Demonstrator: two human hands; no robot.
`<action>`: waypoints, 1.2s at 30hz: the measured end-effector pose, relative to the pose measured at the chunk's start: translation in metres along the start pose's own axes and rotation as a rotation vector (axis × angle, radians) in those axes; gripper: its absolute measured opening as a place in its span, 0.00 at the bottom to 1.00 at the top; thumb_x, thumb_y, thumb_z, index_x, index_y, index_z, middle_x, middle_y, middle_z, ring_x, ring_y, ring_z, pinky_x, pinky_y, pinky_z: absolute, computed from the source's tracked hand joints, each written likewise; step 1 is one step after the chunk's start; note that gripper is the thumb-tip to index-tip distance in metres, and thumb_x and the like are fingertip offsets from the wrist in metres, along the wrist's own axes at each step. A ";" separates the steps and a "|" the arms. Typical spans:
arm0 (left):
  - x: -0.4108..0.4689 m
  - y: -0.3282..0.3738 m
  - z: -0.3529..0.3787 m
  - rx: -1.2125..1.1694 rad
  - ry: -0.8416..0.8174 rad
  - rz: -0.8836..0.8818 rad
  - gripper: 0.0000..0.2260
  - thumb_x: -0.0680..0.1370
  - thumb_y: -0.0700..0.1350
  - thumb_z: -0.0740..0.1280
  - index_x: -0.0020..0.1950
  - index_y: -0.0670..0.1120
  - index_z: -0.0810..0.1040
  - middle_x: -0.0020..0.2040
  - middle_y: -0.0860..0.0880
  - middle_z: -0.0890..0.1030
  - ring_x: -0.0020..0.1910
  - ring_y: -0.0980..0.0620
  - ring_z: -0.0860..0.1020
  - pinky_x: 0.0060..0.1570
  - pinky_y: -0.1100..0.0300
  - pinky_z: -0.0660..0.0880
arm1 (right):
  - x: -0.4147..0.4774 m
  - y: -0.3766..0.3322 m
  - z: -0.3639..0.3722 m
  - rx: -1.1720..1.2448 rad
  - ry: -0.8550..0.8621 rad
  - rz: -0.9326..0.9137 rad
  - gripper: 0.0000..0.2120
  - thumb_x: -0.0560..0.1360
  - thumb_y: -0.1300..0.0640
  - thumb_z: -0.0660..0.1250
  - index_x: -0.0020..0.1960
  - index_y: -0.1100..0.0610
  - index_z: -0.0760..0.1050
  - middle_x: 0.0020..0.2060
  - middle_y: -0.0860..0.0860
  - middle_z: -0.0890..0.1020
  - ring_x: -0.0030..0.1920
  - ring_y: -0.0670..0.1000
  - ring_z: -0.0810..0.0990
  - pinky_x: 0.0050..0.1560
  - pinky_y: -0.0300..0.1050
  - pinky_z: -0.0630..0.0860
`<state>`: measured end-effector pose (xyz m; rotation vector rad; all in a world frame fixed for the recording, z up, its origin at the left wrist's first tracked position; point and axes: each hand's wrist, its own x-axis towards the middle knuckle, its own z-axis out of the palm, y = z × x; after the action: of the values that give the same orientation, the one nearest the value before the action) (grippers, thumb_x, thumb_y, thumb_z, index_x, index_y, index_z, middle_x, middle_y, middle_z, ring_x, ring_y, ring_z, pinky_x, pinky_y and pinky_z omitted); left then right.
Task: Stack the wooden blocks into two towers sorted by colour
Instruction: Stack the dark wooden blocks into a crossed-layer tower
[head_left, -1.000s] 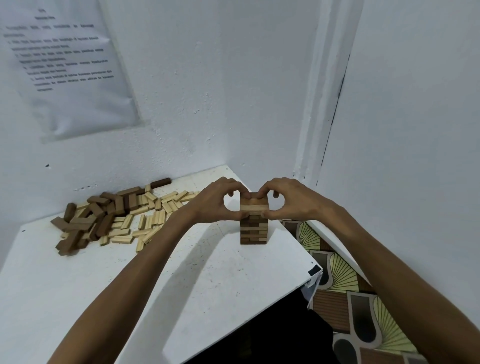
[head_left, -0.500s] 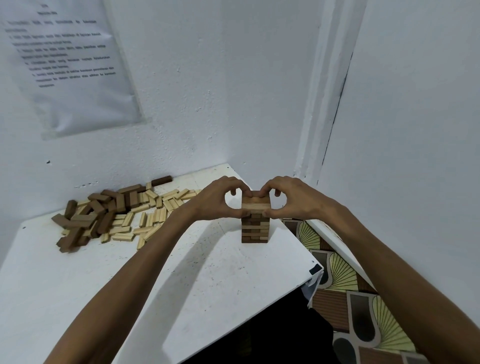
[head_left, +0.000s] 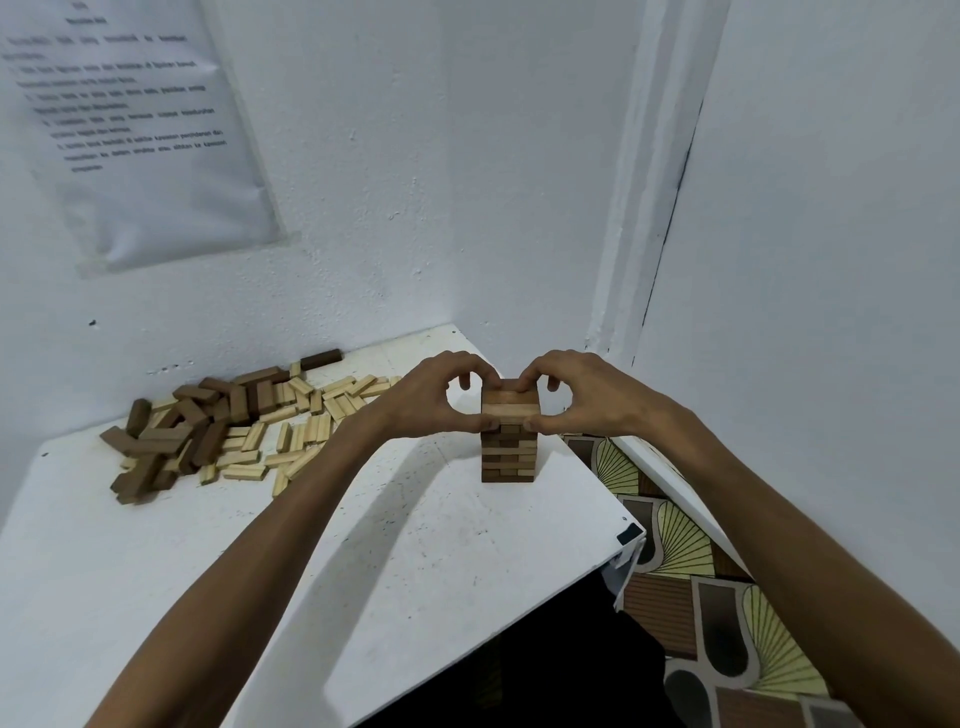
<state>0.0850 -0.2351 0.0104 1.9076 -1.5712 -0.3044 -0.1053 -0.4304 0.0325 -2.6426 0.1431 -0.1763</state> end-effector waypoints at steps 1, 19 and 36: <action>0.000 0.000 0.000 0.000 0.000 -0.002 0.22 0.70 0.61 0.76 0.61 0.59 0.78 0.59 0.63 0.79 0.55 0.55 0.75 0.53 0.60 0.69 | 0.000 0.000 0.000 0.000 0.001 -0.002 0.22 0.73 0.46 0.77 0.64 0.44 0.76 0.59 0.42 0.78 0.56 0.47 0.75 0.57 0.47 0.75; -0.003 0.004 0.002 -0.064 0.006 -0.050 0.21 0.72 0.55 0.79 0.62 0.59 0.78 0.61 0.62 0.80 0.56 0.54 0.76 0.52 0.55 0.74 | 0.000 0.001 0.003 0.041 -0.004 0.033 0.25 0.73 0.44 0.77 0.67 0.43 0.73 0.61 0.40 0.77 0.57 0.47 0.76 0.51 0.43 0.72; -0.009 0.044 0.085 -0.942 0.447 -0.520 0.37 0.82 0.71 0.44 0.83 0.50 0.61 0.80 0.51 0.67 0.79 0.52 0.65 0.81 0.48 0.55 | -0.002 -0.039 0.101 1.065 0.581 0.467 0.39 0.78 0.25 0.47 0.79 0.46 0.66 0.77 0.46 0.70 0.73 0.43 0.69 0.66 0.37 0.64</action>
<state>0.0007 -0.2575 -0.0303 1.4213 -0.4525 -0.6447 -0.0896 -0.3488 -0.0377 -1.3980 0.6424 -0.6447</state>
